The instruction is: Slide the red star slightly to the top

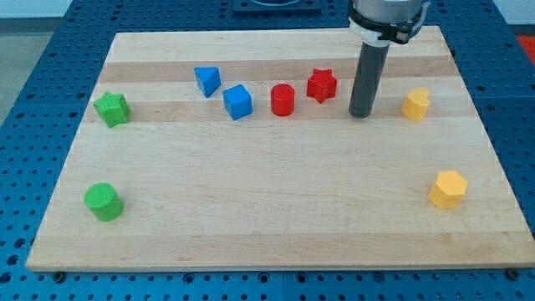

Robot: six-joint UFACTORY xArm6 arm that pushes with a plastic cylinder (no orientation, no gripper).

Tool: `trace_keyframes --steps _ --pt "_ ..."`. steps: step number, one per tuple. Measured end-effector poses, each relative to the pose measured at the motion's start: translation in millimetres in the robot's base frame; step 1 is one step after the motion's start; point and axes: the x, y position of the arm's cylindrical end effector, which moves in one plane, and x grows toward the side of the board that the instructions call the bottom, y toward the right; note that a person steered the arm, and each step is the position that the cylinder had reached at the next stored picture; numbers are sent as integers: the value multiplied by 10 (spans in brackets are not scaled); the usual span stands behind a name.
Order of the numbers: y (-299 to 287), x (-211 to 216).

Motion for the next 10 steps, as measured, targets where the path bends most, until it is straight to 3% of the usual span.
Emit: trace_keyframes --steps 10 --pt "-493 -319"
